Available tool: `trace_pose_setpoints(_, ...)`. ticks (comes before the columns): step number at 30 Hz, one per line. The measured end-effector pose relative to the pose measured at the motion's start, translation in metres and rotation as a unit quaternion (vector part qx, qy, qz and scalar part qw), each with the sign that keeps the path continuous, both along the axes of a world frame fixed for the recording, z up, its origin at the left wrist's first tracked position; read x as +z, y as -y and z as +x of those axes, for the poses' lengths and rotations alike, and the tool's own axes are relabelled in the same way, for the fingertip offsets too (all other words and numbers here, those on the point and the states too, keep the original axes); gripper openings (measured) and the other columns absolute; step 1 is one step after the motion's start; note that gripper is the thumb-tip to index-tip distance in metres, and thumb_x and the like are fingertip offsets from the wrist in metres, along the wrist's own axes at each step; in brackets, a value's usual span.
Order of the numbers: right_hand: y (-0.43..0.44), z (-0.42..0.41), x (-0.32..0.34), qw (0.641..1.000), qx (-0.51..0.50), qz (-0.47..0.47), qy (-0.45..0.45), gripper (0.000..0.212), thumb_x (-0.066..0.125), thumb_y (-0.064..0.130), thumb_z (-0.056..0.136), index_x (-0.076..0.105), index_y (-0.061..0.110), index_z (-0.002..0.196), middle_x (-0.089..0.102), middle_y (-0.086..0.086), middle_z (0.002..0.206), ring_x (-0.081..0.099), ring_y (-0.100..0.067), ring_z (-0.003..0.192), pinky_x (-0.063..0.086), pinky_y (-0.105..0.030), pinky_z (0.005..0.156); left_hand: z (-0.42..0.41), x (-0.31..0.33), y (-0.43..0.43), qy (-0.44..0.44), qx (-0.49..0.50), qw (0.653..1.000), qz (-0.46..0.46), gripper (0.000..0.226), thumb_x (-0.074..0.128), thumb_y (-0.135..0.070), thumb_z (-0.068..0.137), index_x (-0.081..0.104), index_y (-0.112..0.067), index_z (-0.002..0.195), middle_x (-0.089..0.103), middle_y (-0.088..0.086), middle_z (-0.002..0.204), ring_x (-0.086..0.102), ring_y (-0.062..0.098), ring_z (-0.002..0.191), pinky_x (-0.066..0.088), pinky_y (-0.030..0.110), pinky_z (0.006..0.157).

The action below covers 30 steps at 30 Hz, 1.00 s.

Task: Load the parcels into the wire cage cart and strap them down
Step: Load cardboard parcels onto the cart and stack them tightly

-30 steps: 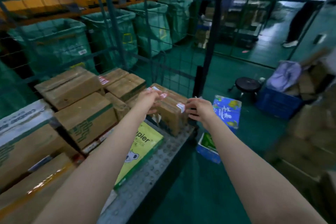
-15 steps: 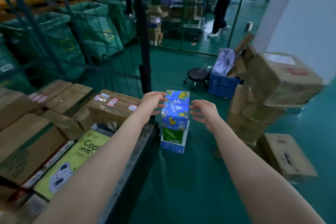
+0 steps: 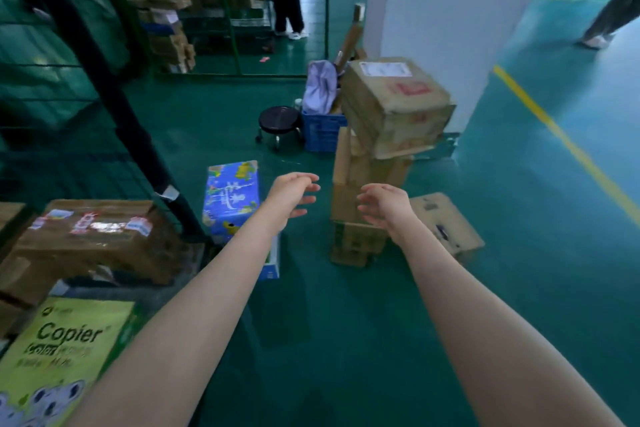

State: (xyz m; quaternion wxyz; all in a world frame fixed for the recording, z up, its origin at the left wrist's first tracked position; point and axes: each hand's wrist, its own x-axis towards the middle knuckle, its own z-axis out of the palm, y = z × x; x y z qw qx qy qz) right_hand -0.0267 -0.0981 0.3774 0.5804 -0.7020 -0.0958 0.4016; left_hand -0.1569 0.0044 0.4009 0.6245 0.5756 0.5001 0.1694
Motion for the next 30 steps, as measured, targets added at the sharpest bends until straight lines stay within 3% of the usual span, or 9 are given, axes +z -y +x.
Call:
trace_pose_setpoints(10, 0.054, 0.092, -0.033, 0.993, -0.112, -0.027, -0.04, 0.015, 0.049, 0.013, 0.096, 0.059, 0.017, 0.086, 0.064, -0.004, 0.089, 0.061, -0.017, 0.075, 0.052, -0.027, 0.068, 0.117, -0.027, 0.029, -0.039, -0.12, 0.992, -0.024, 0.027, 0.04, -0.013, 0.094, 0.059, -0.026, 0.082, 0.064, -0.006, 0.088, 0.059, 0.012, 0.079, 0.043, 0.026, 0.063)
trace_pose_setpoints(16, 0.062, 0.156, -0.037, 0.981, -0.185, -0.037, -0.04, 0.012, 0.047, 0.012, 0.096, 0.059, 0.012, 0.093, 0.061, -0.002, 0.08, 0.057, -0.014, 0.067, 0.049, -0.026, 0.067, 0.204, -0.034, 0.031, -0.046, -0.171, 0.984, -0.025, 0.021, 0.042, -0.012, 0.096, 0.062, -0.019, 0.093, 0.063, 0.001, 0.098, 0.058, 0.017, 0.091, 0.045, 0.033, 0.081)
trace_pose_setpoints(20, 0.063, 0.207, -0.04, 0.973, -0.223, -0.04, -0.051, 0.015, 0.048, 0.011, 0.095, 0.06, 0.012, 0.085, 0.063, -0.006, 0.085, 0.059, -0.02, 0.072, 0.05, -0.031, 0.074, 0.27, -0.036, 0.035, -0.051, -0.222, 0.973, -0.027, 0.019, 0.041, -0.014, 0.098, 0.06, -0.019, 0.096, 0.061, 0.0, 0.099, 0.057, 0.017, 0.095, 0.045, 0.035, 0.085)
trace_pose_setpoints(24, 0.065, 0.255, -0.045, 0.964, -0.257, -0.047, -0.051, 0.015, 0.047, 0.011, 0.096, 0.061, 0.009, 0.1, 0.065, -0.005, 0.087, 0.061, -0.019, 0.077, 0.052, -0.027, 0.065, 0.328, -0.044, 0.036, -0.067, -0.261, 0.963, -0.019, 0.025, 0.04, -0.015, 0.098, 0.059, -0.022, 0.083, 0.061, 0.0, 0.097, 0.057, 0.016, 0.089, 0.045, 0.032, 0.082)
trace_pose_setpoints(27, 0.071, 0.284, -0.051, 0.958, -0.275, -0.051, -0.063, 0.014, 0.046, 0.009, 0.096, 0.06, 0.009, 0.1, 0.064, -0.004, 0.085, 0.061, -0.017, 0.072, 0.048, -0.025, 0.059, 0.364, -0.055, 0.04, -0.089, -0.276, 0.956, -0.034, 0.021, 0.04, -0.015, 0.098, 0.059, -0.02, 0.091, 0.062, 0.0, 0.099, 0.057, 0.017, 0.088, 0.045, 0.032, 0.081)
trace_pose_setpoints(30, 0.079, 0.31, -0.059, 0.954, -0.283, -0.061, -0.075, 0.014, 0.046, 0.008, 0.096, 0.059, 0.008, 0.1, 0.063, -0.004, 0.084, 0.06, -0.016, 0.07, 0.049, -0.025, 0.059, 0.392, -0.067, 0.044, -0.104, -0.289, 0.95, -0.046, 0.02, 0.04, -0.016, 0.098, 0.06, -0.019, 0.098, 0.062, -0.002, 0.095, 0.056, 0.014, 0.081, 0.045, 0.028, 0.071)
